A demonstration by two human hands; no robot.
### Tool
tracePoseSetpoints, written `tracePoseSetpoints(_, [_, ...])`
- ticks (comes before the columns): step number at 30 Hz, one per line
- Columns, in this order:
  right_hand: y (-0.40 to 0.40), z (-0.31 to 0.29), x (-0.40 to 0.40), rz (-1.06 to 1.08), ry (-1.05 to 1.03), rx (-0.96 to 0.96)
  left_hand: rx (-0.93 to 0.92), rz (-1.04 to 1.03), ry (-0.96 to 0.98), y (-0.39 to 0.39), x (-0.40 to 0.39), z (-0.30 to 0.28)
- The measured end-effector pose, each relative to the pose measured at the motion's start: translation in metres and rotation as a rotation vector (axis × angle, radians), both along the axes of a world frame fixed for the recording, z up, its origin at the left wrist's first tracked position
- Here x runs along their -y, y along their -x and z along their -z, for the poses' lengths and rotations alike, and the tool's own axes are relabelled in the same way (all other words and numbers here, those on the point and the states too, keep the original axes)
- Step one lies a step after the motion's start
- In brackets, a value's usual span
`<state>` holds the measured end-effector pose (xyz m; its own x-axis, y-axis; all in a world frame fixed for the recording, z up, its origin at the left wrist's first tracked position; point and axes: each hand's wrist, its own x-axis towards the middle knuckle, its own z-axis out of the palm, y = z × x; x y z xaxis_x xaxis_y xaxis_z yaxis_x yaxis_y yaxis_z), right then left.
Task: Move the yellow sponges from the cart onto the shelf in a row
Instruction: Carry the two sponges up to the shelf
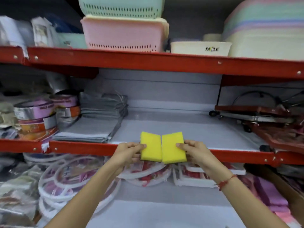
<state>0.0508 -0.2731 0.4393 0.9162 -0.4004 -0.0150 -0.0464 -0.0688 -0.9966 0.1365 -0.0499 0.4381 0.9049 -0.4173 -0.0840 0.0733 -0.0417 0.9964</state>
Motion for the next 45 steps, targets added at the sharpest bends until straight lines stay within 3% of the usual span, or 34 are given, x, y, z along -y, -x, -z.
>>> tracePoseSetpoints(7, [-0.058, -0.036, 0.031, 0.072, -0.003, 0.053, -0.102, -0.060, 0.062, -0.059, 0.036, -0.041])
tracePoseSetpoints(12, [-0.091, -0.030, 0.045, 0.069, 0.022, -0.082, -0.217, 0.002, -0.067, -0.091, 0.055, -0.034])
tracePoseSetpoints(17, [-0.106, -0.011, 0.060, 0.086, 0.137, -0.231, -0.169, -0.023, -0.221, -0.106, 0.061, -0.027])
tracePoseSetpoints(26, [-0.099, -0.018, 0.053, 0.189, 0.409, -0.238, 0.065, -0.107, -0.422, -0.105, 0.061, -0.027])
tracePoseSetpoints(31, [-0.077, -0.029, 0.036, 0.215, 0.508, -0.234, 0.143, -0.121, -0.325, -0.096, 0.047, -0.032])
tracePoseSetpoints(35, [-0.052, -0.028, 0.008, 0.269, 0.502, -0.064, 0.172, -0.035, -0.153, -0.066, 0.036, -0.033])
tracePoseSetpoints(41, [-0.007, -0.004, -0.039, 0.199, 0.378, 0.131, 0.033, 0.099, 0.059, -0.023, 0.005, -0.009])
tracePoseSetpoints(45, [0.027, 0.034, -0.063, 0.130, 0.275, 0.153, -0.024, 0.095, 0.035, 0.005, -0.024, 0.029])
